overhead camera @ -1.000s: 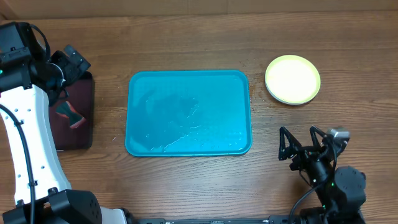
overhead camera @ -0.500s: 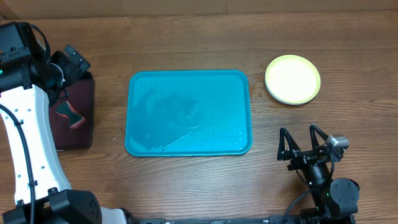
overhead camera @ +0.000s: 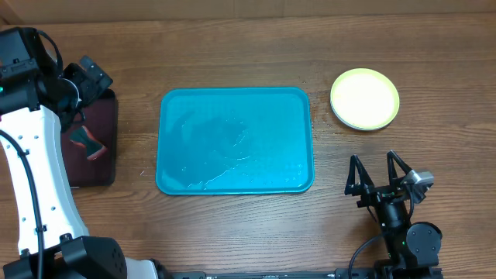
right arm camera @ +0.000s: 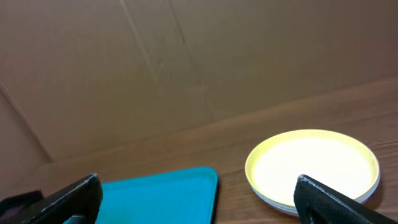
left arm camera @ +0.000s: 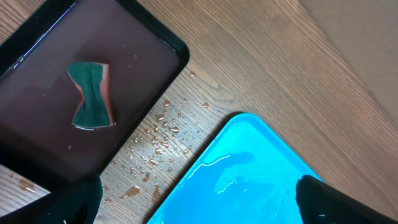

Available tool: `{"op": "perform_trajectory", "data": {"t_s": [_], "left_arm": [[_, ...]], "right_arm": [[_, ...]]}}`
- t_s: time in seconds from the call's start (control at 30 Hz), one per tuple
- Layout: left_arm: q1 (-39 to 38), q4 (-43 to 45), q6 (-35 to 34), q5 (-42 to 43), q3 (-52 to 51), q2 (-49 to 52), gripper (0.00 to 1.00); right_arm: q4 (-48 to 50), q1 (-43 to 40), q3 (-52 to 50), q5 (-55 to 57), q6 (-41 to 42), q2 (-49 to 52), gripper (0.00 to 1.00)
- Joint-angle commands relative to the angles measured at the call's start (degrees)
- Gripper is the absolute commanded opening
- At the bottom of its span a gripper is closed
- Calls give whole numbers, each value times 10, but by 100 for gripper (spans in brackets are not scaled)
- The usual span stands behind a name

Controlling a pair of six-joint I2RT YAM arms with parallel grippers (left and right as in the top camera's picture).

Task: Clean dirty plates on tray and stack at the side

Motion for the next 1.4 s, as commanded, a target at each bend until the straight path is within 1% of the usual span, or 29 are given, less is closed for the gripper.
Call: {"op": "perform_trajectory", "data": {"t_s": [0.0, 0.17, 0.27, 0.47, 1.37], "left_arm": [[-4, 2, 3, 0, -3, 3, 100], [-4, 2, 3, 0, -3, 3, 100], [-4, 2, 3, 0, -3, 4, 100], [-4, 2, 3, 0, -3, 5, 100], [-4, 2, 3, 0, -3, 5, 100]], "right_arm": [[0, -3, -6, 39, 0, -6, 100], [-34, -5, -6, 90, 0, -6, 100], [-42, -18, -6, 77, -17, -6, 100], [-44, -45, -6, 61, -19, -6, 100], [-44, -45, -6, 59, -17, -6, 100]]}}
